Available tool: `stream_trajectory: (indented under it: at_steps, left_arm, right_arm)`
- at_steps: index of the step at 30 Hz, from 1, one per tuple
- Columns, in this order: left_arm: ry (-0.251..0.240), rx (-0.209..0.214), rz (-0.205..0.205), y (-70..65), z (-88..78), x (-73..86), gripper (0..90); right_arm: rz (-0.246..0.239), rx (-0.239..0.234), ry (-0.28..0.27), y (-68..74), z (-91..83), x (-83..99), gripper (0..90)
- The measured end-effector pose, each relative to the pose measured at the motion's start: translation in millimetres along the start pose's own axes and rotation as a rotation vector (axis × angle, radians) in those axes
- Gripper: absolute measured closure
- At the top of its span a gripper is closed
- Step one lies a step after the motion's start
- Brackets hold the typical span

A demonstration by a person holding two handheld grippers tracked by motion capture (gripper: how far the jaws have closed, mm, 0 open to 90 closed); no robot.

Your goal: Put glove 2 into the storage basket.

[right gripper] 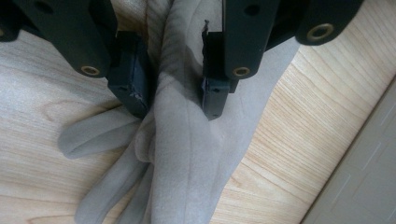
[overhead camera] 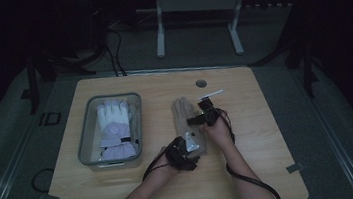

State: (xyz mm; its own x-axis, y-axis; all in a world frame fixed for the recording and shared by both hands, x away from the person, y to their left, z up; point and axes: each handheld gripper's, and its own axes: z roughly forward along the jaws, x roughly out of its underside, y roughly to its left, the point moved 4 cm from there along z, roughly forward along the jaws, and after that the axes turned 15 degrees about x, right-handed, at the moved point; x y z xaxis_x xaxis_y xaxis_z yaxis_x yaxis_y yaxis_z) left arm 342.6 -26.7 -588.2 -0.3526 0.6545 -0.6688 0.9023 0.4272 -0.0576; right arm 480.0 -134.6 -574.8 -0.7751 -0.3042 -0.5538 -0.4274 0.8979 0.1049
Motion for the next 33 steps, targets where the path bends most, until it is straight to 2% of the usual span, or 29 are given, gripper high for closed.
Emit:
stream_trajectory:
  at_steps: [3,4,6,8,12,17,21,27,33]
  left_arm:
    - [0.007,-0.025,0.032,-1.6,-0.7,0.1,55.5]
    - [0.012,-0.037,0.044,-2.4,-0.7,0.4,63.2]
    - [0.023,-0.071,0.069,-2.8,-0.6,0.9,75.0]
    - [0.019,-0.059,0.047,-2.6,-3.1,0.6,79.5]
    - [0.021,-0.041,0.035,-1.9,-11.7,1.5,81.8]
    - [0.017,-0.047,0.045,-4.5,-29.4,0.2,82.0]
    - [0.0,-0.053,0.054,-5.6,-45.3,-1.5,82.0]
    - [-0.011,-0.077,0.08,-7.4,-68.3,-6.5,82.0]
    - [-0.016,-0.113,0.103,-6.2,-94.9,-9.7,82.0]
  right_arm:
    - [0.006,-0.006,-0.001,0.4,0.3,0.1,68.1]
    - [0.006,-0.007,-0.002,0.6,0.1,0.1,69.1]
    - [0.009,-0.011,-0.005,0.7,-0.5,0.2,70.7]
    - [0.027,-0.03,-0.004,0.6,-0.8,0.6,72.0]
    - [0.035,-0.054,-0.01,1.7,-3.2,0.1,73.1]
    - [0.018,-0.074,-0.026,8.0,-9.9,-4.1,73.5]
    - [0.023,-0.106,-0.057,15.4,-21.8,-10.2,73.6]
    - [0.008,-0.145,-0.11,29.3,-44.3,-23.7,73.6]
    - [-0.021,-0.154,-0.148,44.5,-63.3,-39.6,73.7]
